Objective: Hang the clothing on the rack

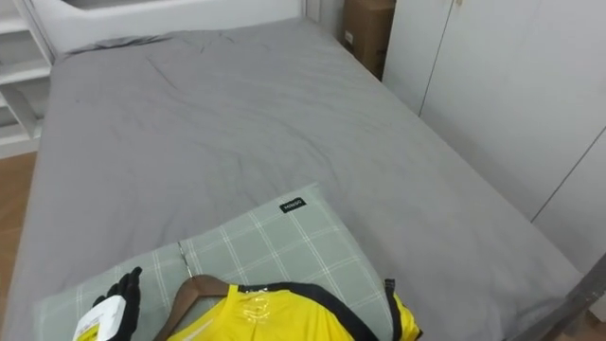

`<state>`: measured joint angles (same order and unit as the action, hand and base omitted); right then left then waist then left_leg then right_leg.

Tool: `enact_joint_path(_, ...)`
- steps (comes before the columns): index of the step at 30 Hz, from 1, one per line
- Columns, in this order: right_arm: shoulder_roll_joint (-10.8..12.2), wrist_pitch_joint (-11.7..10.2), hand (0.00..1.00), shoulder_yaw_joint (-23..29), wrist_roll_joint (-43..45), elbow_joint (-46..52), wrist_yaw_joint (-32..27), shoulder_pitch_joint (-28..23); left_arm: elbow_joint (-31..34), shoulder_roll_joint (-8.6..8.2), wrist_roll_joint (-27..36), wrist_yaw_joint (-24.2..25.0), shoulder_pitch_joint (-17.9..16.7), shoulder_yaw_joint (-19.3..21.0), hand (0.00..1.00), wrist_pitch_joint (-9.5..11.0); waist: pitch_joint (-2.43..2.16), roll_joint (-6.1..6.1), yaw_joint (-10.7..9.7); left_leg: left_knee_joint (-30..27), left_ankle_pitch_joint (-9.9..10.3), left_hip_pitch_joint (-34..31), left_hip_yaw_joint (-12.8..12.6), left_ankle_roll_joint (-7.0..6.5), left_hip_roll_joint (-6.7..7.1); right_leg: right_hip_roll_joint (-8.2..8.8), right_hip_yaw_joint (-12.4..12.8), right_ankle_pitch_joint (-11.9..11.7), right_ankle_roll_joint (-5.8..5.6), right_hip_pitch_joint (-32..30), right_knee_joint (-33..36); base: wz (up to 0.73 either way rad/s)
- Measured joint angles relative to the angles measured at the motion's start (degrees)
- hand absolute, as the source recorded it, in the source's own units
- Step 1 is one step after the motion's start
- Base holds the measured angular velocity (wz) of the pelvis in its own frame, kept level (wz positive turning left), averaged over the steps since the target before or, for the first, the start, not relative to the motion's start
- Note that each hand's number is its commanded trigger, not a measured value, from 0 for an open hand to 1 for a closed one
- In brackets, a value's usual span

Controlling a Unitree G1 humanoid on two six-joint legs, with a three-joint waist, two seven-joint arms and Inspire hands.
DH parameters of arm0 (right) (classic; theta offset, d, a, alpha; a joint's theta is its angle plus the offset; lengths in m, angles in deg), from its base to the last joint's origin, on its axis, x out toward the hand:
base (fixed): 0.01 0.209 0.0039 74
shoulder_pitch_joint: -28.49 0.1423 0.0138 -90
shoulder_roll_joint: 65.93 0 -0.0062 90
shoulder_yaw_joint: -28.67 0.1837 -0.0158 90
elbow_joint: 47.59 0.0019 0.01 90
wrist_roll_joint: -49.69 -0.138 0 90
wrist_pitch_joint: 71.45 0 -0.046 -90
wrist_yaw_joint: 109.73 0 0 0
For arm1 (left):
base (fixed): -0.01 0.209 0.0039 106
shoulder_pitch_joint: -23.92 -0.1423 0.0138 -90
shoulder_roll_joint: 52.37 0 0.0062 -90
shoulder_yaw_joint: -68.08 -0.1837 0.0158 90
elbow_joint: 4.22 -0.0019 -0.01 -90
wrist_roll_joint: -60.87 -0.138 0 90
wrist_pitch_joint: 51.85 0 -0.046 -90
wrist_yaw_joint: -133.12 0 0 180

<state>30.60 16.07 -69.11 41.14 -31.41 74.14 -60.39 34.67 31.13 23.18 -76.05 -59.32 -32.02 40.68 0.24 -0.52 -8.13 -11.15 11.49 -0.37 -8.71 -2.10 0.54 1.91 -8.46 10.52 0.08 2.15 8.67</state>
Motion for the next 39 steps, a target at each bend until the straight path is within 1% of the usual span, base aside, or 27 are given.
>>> enact_joint_path(5, 0.01, 0.05, 0.0, -0.69, -0.02, 0.0, 0.0, 0.07, -1.47, -0.29, 0.01, 0.15, 0.08, -0.36, 0.0, -0.05, 0.03, -0.18, -0.03, 0.21, -0.03, -0.02, 0.07, 0.02, 0.04, 0.01, -0.16, -0.01, 0.0, -0.06, -0.01, 0.01)
enact_joint_path(7, 0.01, 0.09, 0.0, -1.17, -0.14, 0.0, -0.01, 0.05, -1.8, -0.62, 0.31, 0.65, 0.09, -0.35, 0.0, -0.44, 0.06, -0.41, 0.05, 0.43, -0.23, -0.08, 0.06, 0.01, 0.09, 0.04, -0.21, -0.01, -0.01, -0.24, -0.02, 0.02)
enact_joint_path(9, 0.0, 0.12, 0.0, -1.68, -0.13, 0.02, -0.01, 0.08, -1.83, -1.23, 1.27, 1.4, 0.08, -0.36, 0.0, -1.09, 0.02, -0.58, 0.23, 0.43, -0.23, -0.27, 0.05, 0.01, 0.09, 0.04, -0.19, -0.01, 0.0, -0.46, -0.01, 0.0)
enact_joint_path(11, 0.0, 0.16, 0.0, -2.32, -0.27, 0.15, 0.01, 0.09, -1.85, -1.77, 2.21, 2.24, 0.11, -0.36, 0.0, -1.31, -0.14, -0.8, 0.27, 0.38, -0.26, -0.85, 0.04, 0.0, 0.07, 0.03, -0.11, -0.08, 0.02, -1.04, 0.07, 0.0)
enact_joint_path(12, 0.0, 0.18, 0.0, -2.32, -0.32, 0.19, 0.03, 0.07, -1.91, -1.93, 2.24, 2.28, 0.11, -0.36, 0.0, -1.38, -0.15, -0.83, 0.27, 0.38, -0.29, -0.94, 0.04, -0.01, 0.07, 0.03, -0.1, -0.12, 0.01, -1.12, 0.06, 0.0)
enact_joint_path(13, 0.0, 0.52, 0.0, -2.29, -0.35, 0.26, 0.03, 0.06, -2.26, -2.28, 2.24, 2.35, 0.11, -0.36, 0.0, -1.42, -0.14, -0.92, 0.35, 0.41, -0.3, -0.95, 0.01, -0.02, 0.08, 0.05, -0.04, -0.14, 0.0, -1.16, 0.05, 0.0)
enact_joint_path(14, 0.02, 0.88, 0.0, -2.29, -0.36, 0.28, 0.09, 0.11, -2.62, -2.55, 2.23, 2.4, 0.11, -0.36, 0.0, -1.61, -0.22, -1.05, 0.35, 0.41, -0.3, -0.94, -0.01, -0.02, 0.07, 0.05, -0.02, -0.14, 0.0, -1.15, 0.04, 0.0)
enact_joint_path(17, 0.04, 1.27, 0.0, -2.98, -0.38, 0.42, 0.13, 0.37, -3.3, -2.98, 2.24, 2.4, 0.11, -0.35, 0.0, -1.75, -0.23, -1.35, 0.53, 0.42, -0.3, -0.91, -0.04, -0.02, -0.14, 0.04, 0.02, -0.14, 0.0, -1.13, 0.0, 0.0)
enact_joint_path(19, 0.04, 1.3, 0.0, -3.57, -0.38, 0.29, 0.2, 0.8, -3.88, -3.09, 2.16, 2.4, 0.11, -0.35, 0.0, -1.78, -0.21, -1.47, 0.52, 0.42, -0.3, -0.91, -0.11, -0.01, -0.24, 0.02, 0.12, -0.14, 0.0, -1.13, 0.0, 0.0)
enact_joint_path(24, 0.07, 1.33, 0.0, -5.63, -1.22, 0.03, 0.51, 1.88, -6.23, -3.29, 2.17, 2.4, 0.28, -0.72, 0.0, -1.75, 0.07, -1.94, 0.53, 0.41, -0.3, -0.98, -0.14, -0.01, -0.26, 0.01, 0.13, -0.15, 0.01, -1.14, 0.03, 0.0)
enact_joint_path(28, 0.12, 1.39, 0.0, -6.79, -2.71, -0.02, 0.44, 2.05, -8.23, -3.4, 2.9, 2.57, 0.43, -0.86, 0.0, -1.65, 0.13, -2.14, 0.58, 0.39, -0.3, -1.02, -0.15, -0.01, -0.24, 0.02, 0.09, -0.15, 0.0, -1.21, 0.06, 0.0)
enact_joint_path(32, 0.13, 1.4, 0.0, -7.9, -3.45, -0.01, 0.45, 2.13, -11.2, -3.94, 5.67, 2.89, 1.74, -0.9, 0.0, -1.61, 0.06, -2.46, 0.65, 0.37, -0.3, -1.11, -0.15, -0.01, -0.23, 0.01, 0.09, -0.15, 0.0, -1.29, 0.09, 0.0)
enact_joint_path(36, 0.13, 2.11, 0.0, -8.44, -4.5, 0.01, 0.5, 2.2, -12.84, -3.99, 6.13, 3.38, 2.82, -0.9, 0.0, -1.58, -0.01, -2.59, 0.72, 0.37, -0.3, -1.16, -0.19, -0.01, -0.25, 0.02, 0.13, -0.15, 0.0, -1.42, 0.14, 0.0)
enact_joint_path(39, 0.14, 2.41, 0.0, -8.67, -4.56, 0.0, 0.53, 2.3, -13.08, -3.98, 6.16, 3.45, 2.99, -0.99, 0.0, -1.56, -0.08, -2.71, 0.77, 0.37, -0.3, -1.25, -0.21, -0.01, -0.25, 0.01, 0.14, -0.15, 0.0, -1.54, 0.18, 0.0)
